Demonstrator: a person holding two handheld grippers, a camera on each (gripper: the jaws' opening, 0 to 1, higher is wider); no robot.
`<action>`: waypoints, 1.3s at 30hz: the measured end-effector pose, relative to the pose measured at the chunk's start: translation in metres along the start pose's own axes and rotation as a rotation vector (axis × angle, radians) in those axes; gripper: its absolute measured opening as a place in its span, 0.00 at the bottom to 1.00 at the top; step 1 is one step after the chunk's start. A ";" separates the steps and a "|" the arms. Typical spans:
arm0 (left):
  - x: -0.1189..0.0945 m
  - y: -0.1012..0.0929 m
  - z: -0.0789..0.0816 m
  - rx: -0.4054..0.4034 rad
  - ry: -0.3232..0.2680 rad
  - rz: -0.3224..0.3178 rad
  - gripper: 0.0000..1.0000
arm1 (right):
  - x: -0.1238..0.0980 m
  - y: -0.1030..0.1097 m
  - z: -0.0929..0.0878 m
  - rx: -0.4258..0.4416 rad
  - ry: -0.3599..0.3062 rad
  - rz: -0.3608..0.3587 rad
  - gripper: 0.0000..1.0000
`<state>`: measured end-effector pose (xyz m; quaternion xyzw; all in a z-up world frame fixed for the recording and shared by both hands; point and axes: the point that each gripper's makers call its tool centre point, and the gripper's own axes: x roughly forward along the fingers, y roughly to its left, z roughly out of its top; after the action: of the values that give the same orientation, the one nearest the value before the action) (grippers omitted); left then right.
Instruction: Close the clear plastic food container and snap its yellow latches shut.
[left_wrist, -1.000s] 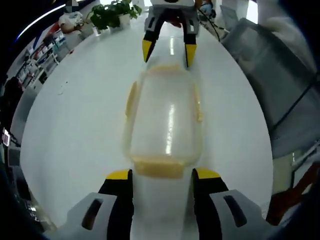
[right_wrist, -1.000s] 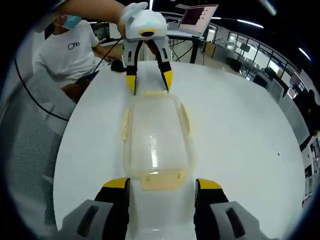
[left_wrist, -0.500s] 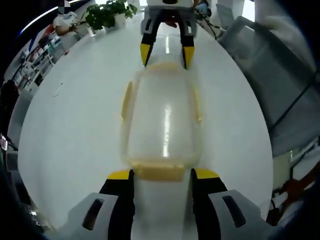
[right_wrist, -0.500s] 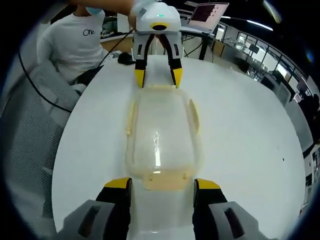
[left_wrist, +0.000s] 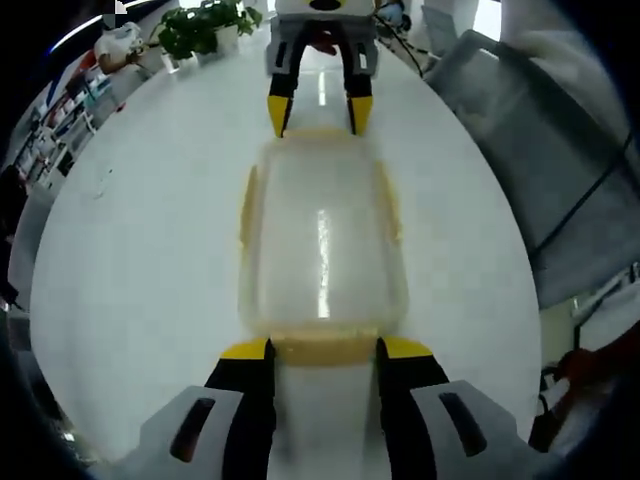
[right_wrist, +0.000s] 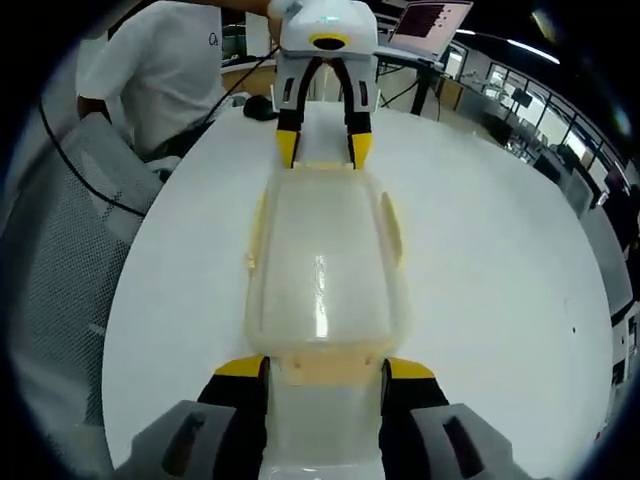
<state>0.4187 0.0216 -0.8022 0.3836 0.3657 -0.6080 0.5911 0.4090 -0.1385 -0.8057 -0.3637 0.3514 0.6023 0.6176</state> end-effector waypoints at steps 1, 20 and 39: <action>0.000 0.000 0.000 0.001 -0.001 0.000 0.39 | 0.000 0.001 0.000 0.006 -0.001 0.010 0.42; 0.001 -0.002 0.001 -0.018 0.021 0.017 0.38 | 0.000 0.002 -0.001 -0.005 0.031 0.019 0.37; -0.011 -0.015 0.014 -0.016 0.037 0.010 0.37 | -0.016 0.013 0.000 -0.019 0.008 0.048 0.36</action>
<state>0.4035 0.0140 -0.7862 0.3918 0.3795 -0.5947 0.5905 0.3952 -0.1461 -0.7920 -0.3634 0.3568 0.6189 0.5979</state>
